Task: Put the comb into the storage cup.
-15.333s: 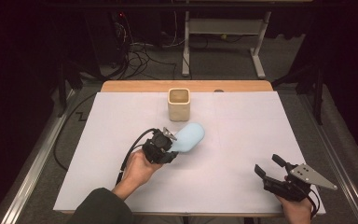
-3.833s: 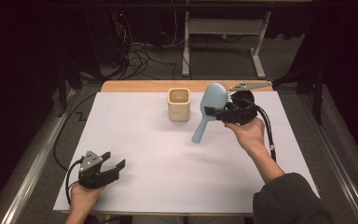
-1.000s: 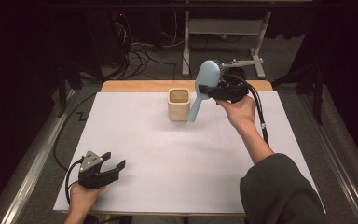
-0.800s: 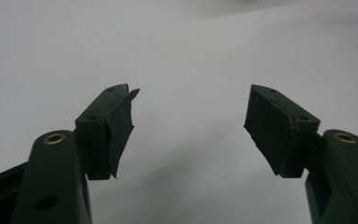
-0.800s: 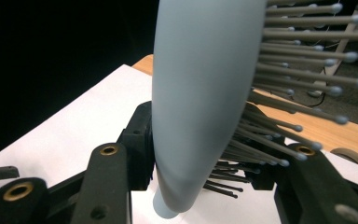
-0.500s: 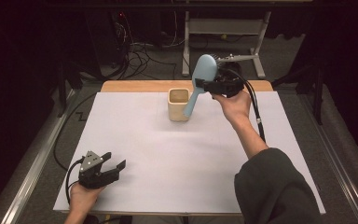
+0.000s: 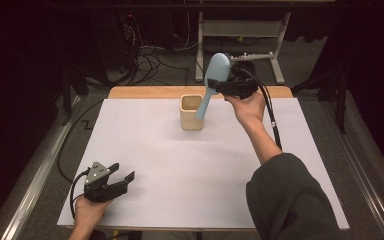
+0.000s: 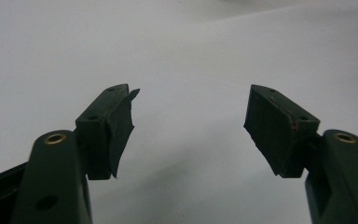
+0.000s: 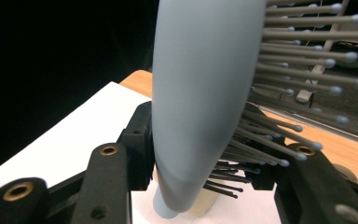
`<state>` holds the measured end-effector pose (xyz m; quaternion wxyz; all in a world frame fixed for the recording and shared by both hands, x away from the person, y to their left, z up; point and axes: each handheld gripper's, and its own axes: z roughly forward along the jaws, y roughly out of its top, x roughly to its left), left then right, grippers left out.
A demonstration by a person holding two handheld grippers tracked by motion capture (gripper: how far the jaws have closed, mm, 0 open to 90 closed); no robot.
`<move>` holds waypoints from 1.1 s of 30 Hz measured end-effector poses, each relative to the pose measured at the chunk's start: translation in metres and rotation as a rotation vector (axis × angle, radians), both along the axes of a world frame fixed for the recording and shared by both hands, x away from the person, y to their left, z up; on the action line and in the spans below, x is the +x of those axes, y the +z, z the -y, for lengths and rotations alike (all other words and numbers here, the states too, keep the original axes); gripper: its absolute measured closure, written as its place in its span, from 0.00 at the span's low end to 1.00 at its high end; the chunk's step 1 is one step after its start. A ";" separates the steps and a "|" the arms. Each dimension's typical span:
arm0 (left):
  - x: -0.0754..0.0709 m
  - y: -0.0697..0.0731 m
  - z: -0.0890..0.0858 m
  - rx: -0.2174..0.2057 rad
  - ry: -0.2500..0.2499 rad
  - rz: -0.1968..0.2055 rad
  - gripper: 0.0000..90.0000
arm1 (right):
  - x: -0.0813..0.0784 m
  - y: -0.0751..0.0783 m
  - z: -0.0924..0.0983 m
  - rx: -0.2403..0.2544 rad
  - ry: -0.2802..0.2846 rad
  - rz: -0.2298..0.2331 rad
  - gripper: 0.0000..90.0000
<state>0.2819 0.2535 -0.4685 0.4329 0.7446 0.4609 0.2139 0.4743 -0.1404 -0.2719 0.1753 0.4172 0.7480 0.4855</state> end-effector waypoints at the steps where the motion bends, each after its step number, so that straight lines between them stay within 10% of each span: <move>1: 0.000 0.000 0.000 -0.001 -0.001 0.001 0.36 | 0.001 0.000 -0.001 0.001 -0.002 0.001 0.60; 33: 0.001 -0.001 0.000 0.000 -0.008 -0.014 0.36 | 0.025 0.002 -0.017 -0.008 -0.062 0.019 0.60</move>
